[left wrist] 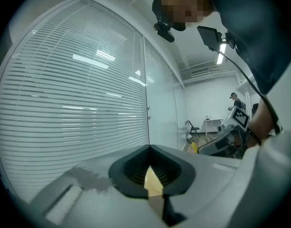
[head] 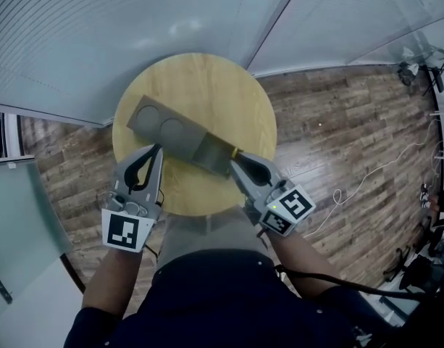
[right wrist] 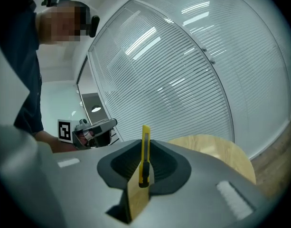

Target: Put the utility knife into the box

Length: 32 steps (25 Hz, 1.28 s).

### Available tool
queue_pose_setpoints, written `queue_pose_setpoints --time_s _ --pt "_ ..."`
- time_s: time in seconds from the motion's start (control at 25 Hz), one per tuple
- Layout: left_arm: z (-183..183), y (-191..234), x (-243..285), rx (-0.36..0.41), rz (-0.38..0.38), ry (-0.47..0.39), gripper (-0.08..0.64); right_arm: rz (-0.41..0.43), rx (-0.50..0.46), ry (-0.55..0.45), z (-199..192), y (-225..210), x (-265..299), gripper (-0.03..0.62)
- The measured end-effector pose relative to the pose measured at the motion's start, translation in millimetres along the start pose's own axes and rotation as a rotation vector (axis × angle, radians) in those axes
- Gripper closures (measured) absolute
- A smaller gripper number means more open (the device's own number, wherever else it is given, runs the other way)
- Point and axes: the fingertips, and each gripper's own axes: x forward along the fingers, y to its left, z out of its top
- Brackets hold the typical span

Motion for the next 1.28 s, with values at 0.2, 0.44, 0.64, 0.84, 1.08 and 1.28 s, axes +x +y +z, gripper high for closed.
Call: queue_pose_setpoints --time_s 0.2,0.44,0.64,0.84,1.08,1.28 --pt "-33.2 -3.6 10.3 -0.024 0.002 0.026 0.557 -0.027 0.019 0.014 -25.4 -21.4 3.3 0.532" --pt "-63.4 0.4 21.8 -0.05 0.018 0.059 0.557 -0.044 -0.034 0.088 -60.6 -40.1 19.9 0.532" --pt "-87.6 -5.0 28.2 -0.068 0.014 0.068 0.557 -0.046 -0.03 0.134 -88.1 -53.4 29.1 0.532" --pt "-113.5 -5.4 34.1 -0.128 0.023 0.078 0.557 -0.046 -0.017 0.176 -112.6 -64.2 41.2 0.532" --pt "-129.8 -9.9 34.5 -0.135 0.001 0.108 0.557 -0.054 -0.017 0.221 -131.3 -71.4 46.9 0.532" --pt "-137.5 -10.9 28.6 -0.133 0.009 0.119 0.557 -0.086 -0.011 0.229 -136.4 -81.2 39.7 0.531"
